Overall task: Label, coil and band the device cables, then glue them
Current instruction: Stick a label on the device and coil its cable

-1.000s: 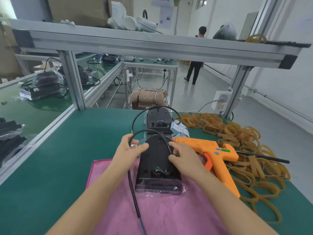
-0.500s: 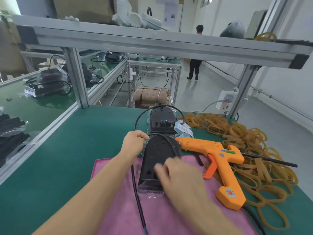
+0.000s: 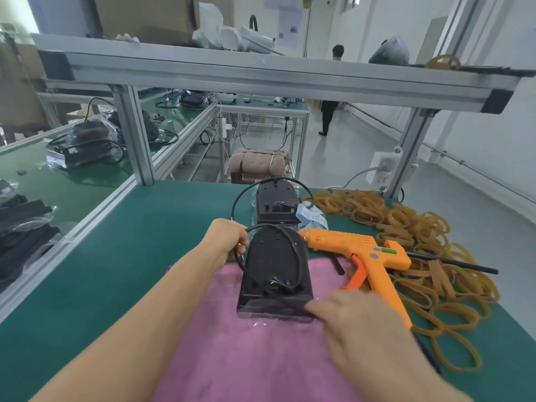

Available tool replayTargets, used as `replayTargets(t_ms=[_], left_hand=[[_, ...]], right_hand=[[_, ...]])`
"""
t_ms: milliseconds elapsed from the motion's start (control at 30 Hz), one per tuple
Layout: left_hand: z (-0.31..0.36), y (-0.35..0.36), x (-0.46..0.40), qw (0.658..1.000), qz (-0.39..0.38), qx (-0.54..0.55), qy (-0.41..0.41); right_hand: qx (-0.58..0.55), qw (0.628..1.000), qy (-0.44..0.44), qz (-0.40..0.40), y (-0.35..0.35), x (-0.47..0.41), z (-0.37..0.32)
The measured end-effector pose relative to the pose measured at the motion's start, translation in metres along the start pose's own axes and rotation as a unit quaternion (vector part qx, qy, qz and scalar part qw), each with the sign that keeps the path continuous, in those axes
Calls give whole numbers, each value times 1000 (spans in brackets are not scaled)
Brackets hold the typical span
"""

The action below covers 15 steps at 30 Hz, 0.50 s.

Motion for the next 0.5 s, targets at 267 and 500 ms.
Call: replayTargets(t_ms=[267, 500], left_hand=[[10, 7, -1, 985, 20, -143, 94], [19, 8, 0, 950, 69, -219, 213]], right_hand=[[60, 997, 55, -15, 32, -69, 50], [-271, 961, 18, -46, 70, -63, 12]])
Point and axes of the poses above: each hand's wrist, its own x-axis away from the middle knuckle, its own y-axis out of the palm, z = x × y, the point moved 8 cm from there along -x, towards the middle knuckle, and after that the axes turned 5 degrees about x, right-handed, at the moved point
